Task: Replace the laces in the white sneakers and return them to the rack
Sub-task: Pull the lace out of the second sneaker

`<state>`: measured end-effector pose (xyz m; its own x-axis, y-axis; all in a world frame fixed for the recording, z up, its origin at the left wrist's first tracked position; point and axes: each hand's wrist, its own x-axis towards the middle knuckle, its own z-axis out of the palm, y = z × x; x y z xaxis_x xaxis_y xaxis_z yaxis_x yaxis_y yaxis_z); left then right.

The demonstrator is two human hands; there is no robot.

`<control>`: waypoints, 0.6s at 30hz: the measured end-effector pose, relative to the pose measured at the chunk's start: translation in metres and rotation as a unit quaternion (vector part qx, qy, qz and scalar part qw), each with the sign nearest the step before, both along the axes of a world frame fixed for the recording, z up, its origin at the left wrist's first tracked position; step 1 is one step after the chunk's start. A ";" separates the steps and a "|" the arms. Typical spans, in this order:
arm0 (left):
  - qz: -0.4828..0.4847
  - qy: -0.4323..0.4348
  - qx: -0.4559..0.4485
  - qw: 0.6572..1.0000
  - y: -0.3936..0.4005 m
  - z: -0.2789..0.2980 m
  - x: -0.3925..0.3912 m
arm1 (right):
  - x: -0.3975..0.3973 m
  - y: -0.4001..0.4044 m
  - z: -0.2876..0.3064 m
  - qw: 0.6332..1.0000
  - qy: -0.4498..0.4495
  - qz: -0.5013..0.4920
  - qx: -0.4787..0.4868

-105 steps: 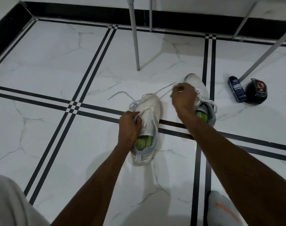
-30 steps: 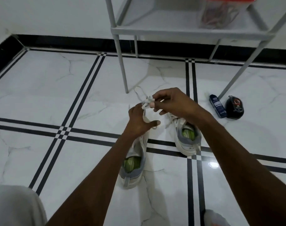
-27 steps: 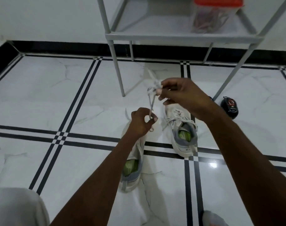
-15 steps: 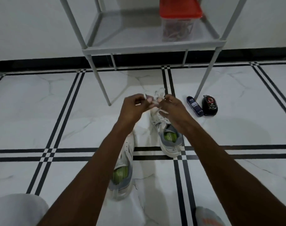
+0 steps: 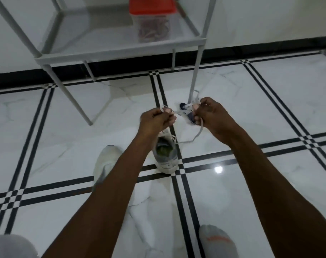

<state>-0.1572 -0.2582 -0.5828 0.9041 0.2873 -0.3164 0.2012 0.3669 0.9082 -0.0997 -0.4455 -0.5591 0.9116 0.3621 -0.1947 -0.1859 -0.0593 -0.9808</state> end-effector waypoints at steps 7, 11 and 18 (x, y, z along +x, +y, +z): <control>-0.068 0.165 -0.052 0.983 -0.105 -0.067 0.012 | -0.006 -0.049 -0.080 0.959 -0.020 -0.062 -0.275; -0.137 0.242 0.021 0.960 -0.128 -0.117 0.012 | -0.014 -0.065 -0.111 0.914 -0.016 -0.053 -0.402; -0.176 0.216 0.137 0.951 -0.120 -0.135 0.002 | -0.016 -0.066 -0.114 0.852 -0.032 -0.001 -0.523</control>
